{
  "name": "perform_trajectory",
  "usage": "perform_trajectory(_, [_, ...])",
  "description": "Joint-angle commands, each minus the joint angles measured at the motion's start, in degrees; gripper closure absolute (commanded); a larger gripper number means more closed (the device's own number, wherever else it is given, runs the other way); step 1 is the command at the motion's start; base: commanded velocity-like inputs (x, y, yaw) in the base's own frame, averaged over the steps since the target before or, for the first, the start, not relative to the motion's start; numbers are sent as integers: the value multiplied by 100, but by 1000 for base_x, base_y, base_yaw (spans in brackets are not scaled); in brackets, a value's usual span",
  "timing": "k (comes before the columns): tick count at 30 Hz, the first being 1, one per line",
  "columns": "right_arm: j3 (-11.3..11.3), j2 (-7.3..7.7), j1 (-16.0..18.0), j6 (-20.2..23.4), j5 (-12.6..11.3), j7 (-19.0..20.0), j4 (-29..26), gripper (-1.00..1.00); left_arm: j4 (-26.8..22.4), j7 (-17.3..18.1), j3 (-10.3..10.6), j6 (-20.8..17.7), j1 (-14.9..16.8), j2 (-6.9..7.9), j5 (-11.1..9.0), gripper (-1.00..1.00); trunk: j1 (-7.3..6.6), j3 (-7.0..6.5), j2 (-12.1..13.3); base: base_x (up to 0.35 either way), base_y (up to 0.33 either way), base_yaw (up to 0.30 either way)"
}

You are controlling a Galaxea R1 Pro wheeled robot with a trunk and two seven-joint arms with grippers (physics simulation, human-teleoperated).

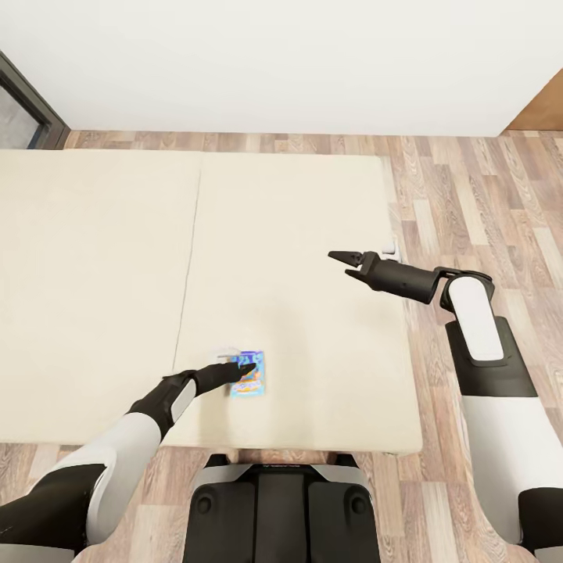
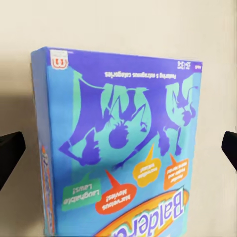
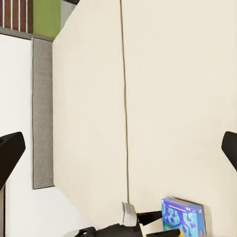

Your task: Put all the toys in the child's room - the three board games (two on the bed and one on the table), the two jigsaw puzzles on the table, and the tennis ball on the table - inside the toy box on the table in the child's room.

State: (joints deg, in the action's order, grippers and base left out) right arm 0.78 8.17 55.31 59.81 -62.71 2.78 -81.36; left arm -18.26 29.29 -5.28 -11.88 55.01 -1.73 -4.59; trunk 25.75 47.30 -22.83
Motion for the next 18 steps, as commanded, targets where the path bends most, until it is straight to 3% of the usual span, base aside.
perform_trajectory(1, [1,5,2,16,30,29,-1,-100,-3,24,-44,-60,2,-8,-34,-100,3,6,-9,0,0,0])
perform_trajectory(18, [-15,78,6,19,22,30,-269,-100,-3,25,-44,-60,-7,-64,-34,-100,3,6,-9,0,-24,0])
